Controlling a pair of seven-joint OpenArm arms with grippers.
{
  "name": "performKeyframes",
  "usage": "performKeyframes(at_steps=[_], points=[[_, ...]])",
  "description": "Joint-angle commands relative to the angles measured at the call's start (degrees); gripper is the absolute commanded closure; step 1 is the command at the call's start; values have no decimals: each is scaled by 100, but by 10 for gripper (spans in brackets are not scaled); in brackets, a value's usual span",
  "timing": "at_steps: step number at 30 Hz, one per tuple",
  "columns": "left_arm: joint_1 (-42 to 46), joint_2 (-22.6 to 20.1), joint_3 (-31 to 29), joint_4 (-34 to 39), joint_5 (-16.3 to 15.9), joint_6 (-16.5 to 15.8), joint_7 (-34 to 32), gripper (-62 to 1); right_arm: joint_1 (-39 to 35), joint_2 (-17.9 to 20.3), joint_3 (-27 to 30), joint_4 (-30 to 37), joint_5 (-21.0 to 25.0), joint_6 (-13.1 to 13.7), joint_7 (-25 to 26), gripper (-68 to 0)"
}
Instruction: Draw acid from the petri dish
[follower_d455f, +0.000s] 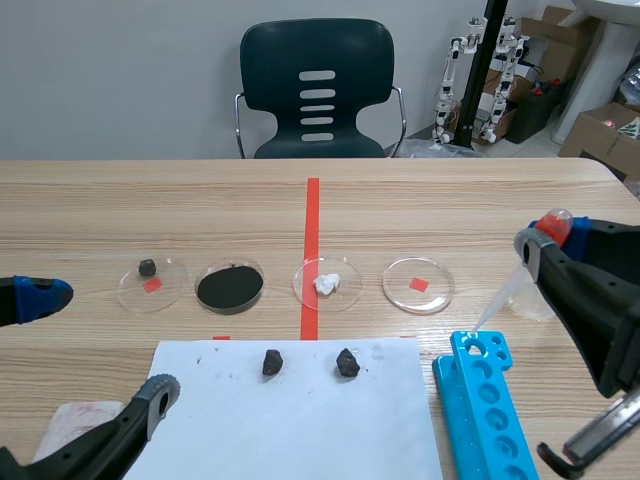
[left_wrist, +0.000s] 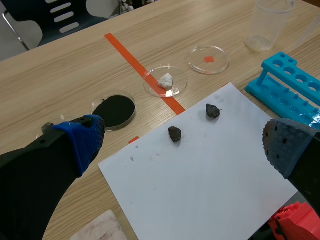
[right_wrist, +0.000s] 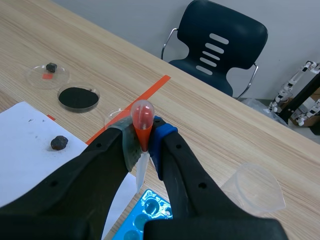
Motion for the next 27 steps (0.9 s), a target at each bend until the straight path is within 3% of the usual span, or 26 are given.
performKeyframes(at_steps=[1, 11, 20, 27], points=[[17, 42, -7, 160, -57, 7, -81, -623, 7, 13, 44, 74, 55, -7, 107, -4], [17, 42, -7, 160, -57, 7, -81, -623, 365, 15, 42, 72, 61, -4, 31, -4], [17, 42, -7, 160, -57, 7, -81, -623, 1060, 13, 33, 44, 208, -2, -452, -4], [17, 42, -7, 160, -57, 7, -81, -623, 1832, 13, 33, -382, 664, 0, -769, -4]])
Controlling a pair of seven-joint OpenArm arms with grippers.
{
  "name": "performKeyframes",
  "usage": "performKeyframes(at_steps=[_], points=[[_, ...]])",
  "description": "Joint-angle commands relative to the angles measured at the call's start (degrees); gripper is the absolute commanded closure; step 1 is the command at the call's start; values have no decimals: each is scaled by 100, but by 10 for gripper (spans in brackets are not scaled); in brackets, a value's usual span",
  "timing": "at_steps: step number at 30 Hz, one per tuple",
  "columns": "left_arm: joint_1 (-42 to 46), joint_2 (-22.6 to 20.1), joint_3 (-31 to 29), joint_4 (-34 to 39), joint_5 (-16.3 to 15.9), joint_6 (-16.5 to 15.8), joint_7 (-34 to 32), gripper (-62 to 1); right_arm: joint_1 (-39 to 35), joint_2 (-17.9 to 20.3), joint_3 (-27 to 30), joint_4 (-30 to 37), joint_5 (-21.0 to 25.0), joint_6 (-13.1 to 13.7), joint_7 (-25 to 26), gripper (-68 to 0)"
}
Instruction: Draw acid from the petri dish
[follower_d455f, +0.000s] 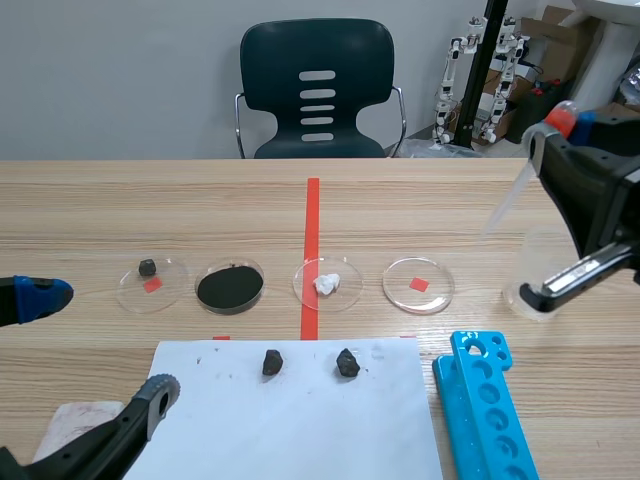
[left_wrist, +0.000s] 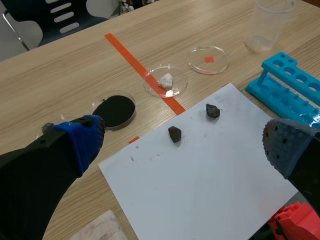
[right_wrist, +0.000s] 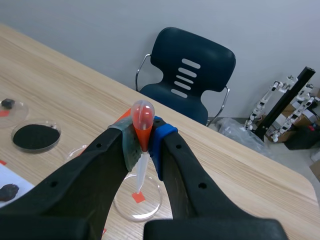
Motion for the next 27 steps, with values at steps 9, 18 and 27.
performKeyframes(at_steps=[9, 18, 27], points=[[17, 42, -7, 160, -57, 7, -81, -623, 1191, 15, -48, -1147, 197, 35, 13, -4], [17, 42, -7, 160, -57, 7, -81, -623, 2328, 15, -715, -2221, 197, 37, -177, -4], [17, 42, -7, 160, -57, 7, -81, -623, 3071, 9, -1394, -2865, 197, 52, -367, -4]])
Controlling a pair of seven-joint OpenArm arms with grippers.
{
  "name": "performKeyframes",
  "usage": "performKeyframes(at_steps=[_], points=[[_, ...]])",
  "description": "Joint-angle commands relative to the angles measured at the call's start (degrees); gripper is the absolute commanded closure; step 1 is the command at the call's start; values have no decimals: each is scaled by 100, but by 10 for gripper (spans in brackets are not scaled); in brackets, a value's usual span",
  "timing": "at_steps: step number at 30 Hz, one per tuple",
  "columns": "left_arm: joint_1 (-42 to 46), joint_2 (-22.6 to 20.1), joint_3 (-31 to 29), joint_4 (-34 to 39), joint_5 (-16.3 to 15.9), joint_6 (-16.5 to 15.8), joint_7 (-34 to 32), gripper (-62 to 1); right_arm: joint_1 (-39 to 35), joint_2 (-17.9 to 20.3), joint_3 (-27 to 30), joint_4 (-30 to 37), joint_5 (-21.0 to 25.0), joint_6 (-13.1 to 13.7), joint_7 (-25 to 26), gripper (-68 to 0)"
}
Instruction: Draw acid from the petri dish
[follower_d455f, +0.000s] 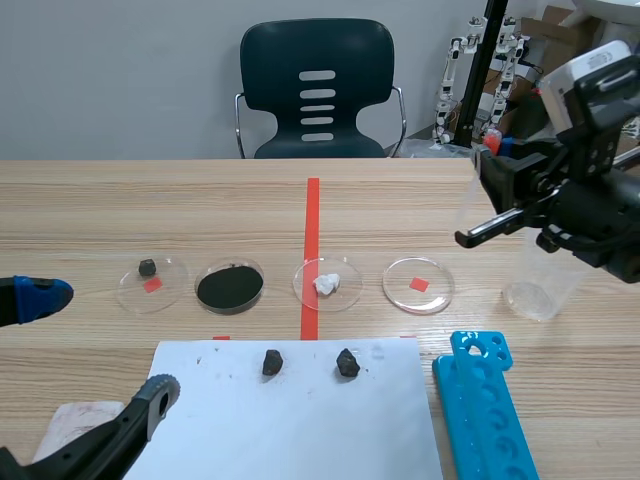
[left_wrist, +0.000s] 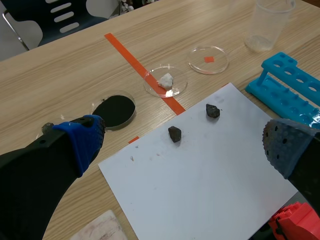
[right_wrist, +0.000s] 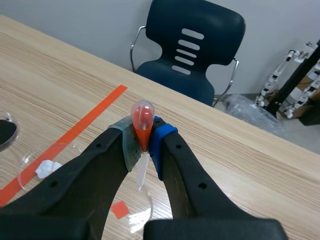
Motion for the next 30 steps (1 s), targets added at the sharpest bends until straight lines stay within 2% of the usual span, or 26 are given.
performKeyframes(at_steps=[1, 7, 15, 30], points=[[17, 42, -7, 160, -57, 7, -81, -623, 142, -7, -42, -28, 63, -4, 33, -4], [17, 42, -7, 160, -57, 7, -81, -623, 470, -168, -304, -560, 61, -2, 28, -4], [15, 42, -7, 160, -57, 7, -81, -623, 697, -431, -332, -1069, 31, 22, 61, -4], [17, 42, -7, 160, -59, 7, -81, -623, 708, -590, -332, -1495, -225, 17, 485, -4]])
